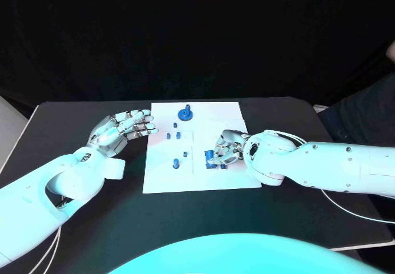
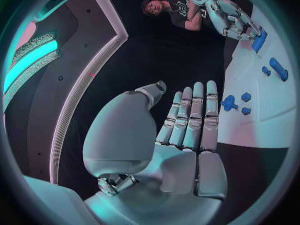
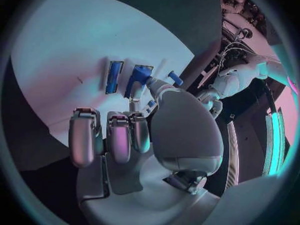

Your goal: Assemble the parts on the task board

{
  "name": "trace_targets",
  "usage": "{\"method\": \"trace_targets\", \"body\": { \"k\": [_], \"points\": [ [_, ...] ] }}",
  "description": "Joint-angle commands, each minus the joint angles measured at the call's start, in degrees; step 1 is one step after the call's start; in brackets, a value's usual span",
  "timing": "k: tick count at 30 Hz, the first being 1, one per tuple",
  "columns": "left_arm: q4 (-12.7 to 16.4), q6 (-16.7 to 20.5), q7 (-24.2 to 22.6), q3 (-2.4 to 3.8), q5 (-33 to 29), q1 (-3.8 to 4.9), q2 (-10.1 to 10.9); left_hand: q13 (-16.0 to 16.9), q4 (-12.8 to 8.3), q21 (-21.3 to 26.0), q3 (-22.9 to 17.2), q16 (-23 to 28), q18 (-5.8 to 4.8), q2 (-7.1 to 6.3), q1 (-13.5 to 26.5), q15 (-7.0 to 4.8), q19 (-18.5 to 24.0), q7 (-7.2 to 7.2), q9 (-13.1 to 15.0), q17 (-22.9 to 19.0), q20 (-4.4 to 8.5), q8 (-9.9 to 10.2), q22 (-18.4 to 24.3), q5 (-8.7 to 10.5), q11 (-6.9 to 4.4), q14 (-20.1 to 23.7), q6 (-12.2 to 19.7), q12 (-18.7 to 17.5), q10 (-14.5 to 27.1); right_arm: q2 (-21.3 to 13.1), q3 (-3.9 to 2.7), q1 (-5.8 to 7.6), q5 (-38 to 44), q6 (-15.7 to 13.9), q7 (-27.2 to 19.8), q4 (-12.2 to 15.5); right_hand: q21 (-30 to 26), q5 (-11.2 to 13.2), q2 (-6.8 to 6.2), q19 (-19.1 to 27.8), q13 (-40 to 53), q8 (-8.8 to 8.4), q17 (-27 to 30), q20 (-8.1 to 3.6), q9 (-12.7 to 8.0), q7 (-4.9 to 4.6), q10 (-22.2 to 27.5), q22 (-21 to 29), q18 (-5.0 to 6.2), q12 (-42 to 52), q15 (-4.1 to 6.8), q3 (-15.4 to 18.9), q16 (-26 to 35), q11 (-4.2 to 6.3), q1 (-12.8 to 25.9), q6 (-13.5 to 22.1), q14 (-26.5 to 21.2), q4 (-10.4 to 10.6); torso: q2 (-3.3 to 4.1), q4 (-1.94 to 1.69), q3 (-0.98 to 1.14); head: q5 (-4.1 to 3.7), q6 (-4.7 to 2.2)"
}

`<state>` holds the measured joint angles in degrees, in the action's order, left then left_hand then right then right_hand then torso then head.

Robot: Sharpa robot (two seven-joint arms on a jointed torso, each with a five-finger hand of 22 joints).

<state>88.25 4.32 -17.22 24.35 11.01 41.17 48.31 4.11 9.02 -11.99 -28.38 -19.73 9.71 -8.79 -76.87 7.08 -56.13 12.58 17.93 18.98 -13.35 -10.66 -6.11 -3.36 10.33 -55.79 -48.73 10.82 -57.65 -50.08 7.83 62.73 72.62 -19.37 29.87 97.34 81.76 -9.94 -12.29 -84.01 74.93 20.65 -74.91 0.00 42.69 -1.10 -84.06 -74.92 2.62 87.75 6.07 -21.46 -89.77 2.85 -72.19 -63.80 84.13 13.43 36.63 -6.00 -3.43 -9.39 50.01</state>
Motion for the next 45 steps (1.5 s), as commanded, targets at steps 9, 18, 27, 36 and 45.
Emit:
{"method": "trace_targets", "body": {
  "k": [9, 18, 27, 36, 45],
  "points": [
    [0.09, -1.08, -0.41, 0.02, -0.11, -0.04, -0.01, 0.07, 0.39, 0.30, 0.06, 0.26, 0.72, 0.39, 0.02, 0.36, -0.45, 1.20, -0.11, 0.21, -0.14, -0.31, 0.15, 0.22, -0.04, -0.11, 0.45, 0.29, 0.35, -0.51, 0.29, -0.56, 2.32, -1.36, 1.40, -0.12, 0.07, 0.14, -0.04, -4.38, 14.14, 0.39, -15.09, -0.27, 0.04, 0.22, -5.27, -11.45, -0.95, 0.24, 0.41, -0.36, -0.23, 0.27, 0.00, -0.19, 5.87, 0.34, 0.04, -0.04, 0.04, 0.12, -0.01],
    [-0.03, -1.07, -0.44, 0.02, -0.11, -0.05, 0.00, 0.07, 0.39, 0.30, 0.06, 0.26, 0.72, 0.39, 0.02, 0.36, -0.45, 1.20, -0.11, 0.21, -0.14, -0.31, 0.15, 0.22, -0.04, -0.11, 0.45, 0.29, 0.35, -1.38, 0.25, -1.07, -1.23, -11.37, -5.65, 0.89, -0.39, -0.51, -0.54, -4.29, 13.83, 0.61, -15.05, -0.26, 0.17, 0.01, -5.04, -11.29, -0.87, -0.44, 0.29, 0.07, -0.21, 0.09, 1.44, 0.26, 5.86, 1.42, -0.09, 0.02, -0.02, 0.29, -0.01],
    [-1.30, -0.76, -0.63, 0.00, -0.12, -0.07, -0.27, 0.08, 0.48, 0.38, 0.10, 0.34, 0.72, 0.43, 0.00, 0.37, -0.48, 1.21, -0.15, 0.29, -0.15, -0.35, 0.20, 0.22, -0.03, -0.11, 0.48, 0.32, 0.39, -2.09, 0.02, -1.11, -13.87, -21.32, -20.68, -0.31, -2.15, -1.17, -0.69, -3.90, 13.32, -0.63, -14.11, 0.10, -0.38, -1.00, -4.60, -10.58, -0.56, -1.57, -0.28, 0.35, 0.30, -0.69, 1.63, 2.81, 5.65, 2.22, -0.67, 0.38, 0.01, 0.80, -0.01],
    [-4.70, 1.37, -1.47, -0.06, -0.09, -0.02, -0.90, 0.08, 0.36, 0.58, 0.00, 0.56, 0.69, 0.50, -0.35, 0.40, -0.38, 1.06, -0.21, 0.37, -0.19, -0.40, 0.32, 0.21, -0.08, 0.08, 0.58, 0.34, 0.50, -0.61, -0.57, -0.75, -37.20, -21.60, -37.25, -7.44, -13.63, -2.12, -0.74, -1.21, 9.54, -3.71, -9.22, 1.66, -1.98, -3.18, -0.96, -5.62, 1.48, -9.93, -1.96, -0.15, 3.36, -2.68, 0.22, 6.19, 4.37, 1.69, -2.14, 1.07, -0.07, 2.08, -0.83],
    [-8.25, 5.09, -0.95, -0.31, 0.41, 1.24, -1.00, -0.14, 0.19, 1.98, -0.20, 2.59, 0.64, 0.37, -1.30, 0.63, 0.56, 0.17, -0.84, 0.55, -0.61, -0.02, 1.09, 0.21, -0.27, 1.37, 2.75, 0.00, 1.59, 3.19, -1.80, -0.23, -49.99, -17.04, -44.97, -17.61, -61.52, -2.82, -1.75, 11.31, -16.28, -6.68, 20.46, 4.73, -3.02, -6.57, 20.60, 20.74, 7.80, -53.21, -4.88, -4.16, 31.55, -5.79, -0.89, 12.29, -8.68, -0.13, -2.98, 1.32, 0.51, 2.92, -2.32]
  ]
}}
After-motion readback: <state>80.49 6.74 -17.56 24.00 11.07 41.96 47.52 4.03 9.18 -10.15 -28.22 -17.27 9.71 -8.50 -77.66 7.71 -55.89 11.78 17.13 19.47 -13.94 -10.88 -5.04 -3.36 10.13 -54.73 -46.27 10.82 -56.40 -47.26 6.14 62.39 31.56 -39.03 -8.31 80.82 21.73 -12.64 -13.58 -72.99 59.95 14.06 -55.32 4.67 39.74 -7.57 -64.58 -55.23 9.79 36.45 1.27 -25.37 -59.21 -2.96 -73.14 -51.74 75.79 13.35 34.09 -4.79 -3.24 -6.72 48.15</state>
